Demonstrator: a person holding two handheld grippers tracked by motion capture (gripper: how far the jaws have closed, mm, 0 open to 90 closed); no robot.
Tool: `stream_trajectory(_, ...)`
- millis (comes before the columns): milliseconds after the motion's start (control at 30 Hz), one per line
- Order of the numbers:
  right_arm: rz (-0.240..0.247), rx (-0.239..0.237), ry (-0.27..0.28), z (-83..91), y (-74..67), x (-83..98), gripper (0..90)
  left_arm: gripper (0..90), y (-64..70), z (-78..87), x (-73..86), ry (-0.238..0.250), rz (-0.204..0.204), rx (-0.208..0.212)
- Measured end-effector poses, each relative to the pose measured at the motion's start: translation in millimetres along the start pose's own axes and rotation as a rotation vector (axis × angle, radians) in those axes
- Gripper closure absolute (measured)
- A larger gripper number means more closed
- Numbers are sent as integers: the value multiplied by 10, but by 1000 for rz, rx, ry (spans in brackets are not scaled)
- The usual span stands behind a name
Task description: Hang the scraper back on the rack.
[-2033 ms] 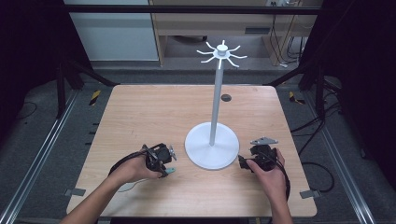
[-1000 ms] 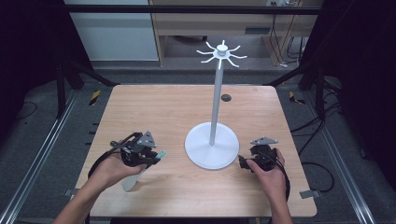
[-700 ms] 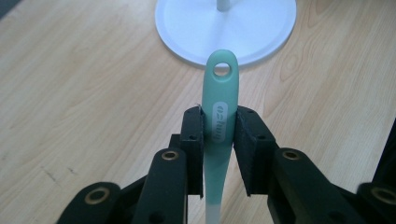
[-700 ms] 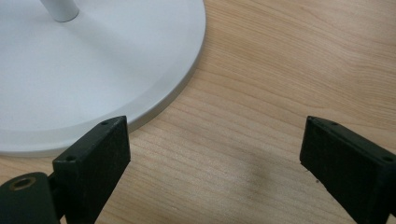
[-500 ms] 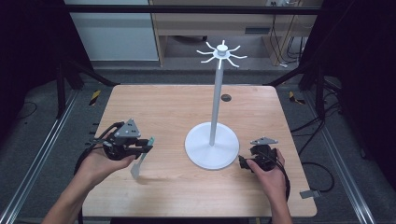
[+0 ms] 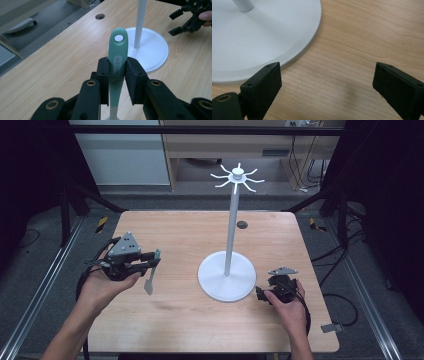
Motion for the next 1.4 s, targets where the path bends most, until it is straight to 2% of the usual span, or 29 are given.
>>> stream_trajectory(167,-4,-5,1,3,3,-1,88,737,42,12,-94,15,-13,-5)
stream_trajectory(700,-1,-6,-2,-2,-7,-9,87,738,97,-13,-374,72,-4,-13)
stream_trajectory(1233,-10,1,5,10,13,-7,88,738,127,-11,-597,93,-11,-8)
stream_trajectory(1400,-10,5,8,18,19,-7,88,738,144,14,-671,96,-25,-8)
Point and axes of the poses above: each handheld gripper's, and its own axes: z roughly backward along the jaws, x roughly out of its underside, y roughly to its right, the point moved 2 cm from there along -z, roughly forward along the jaws, and after that the axes turned 5 degrees about z, right-handed, at the moved point
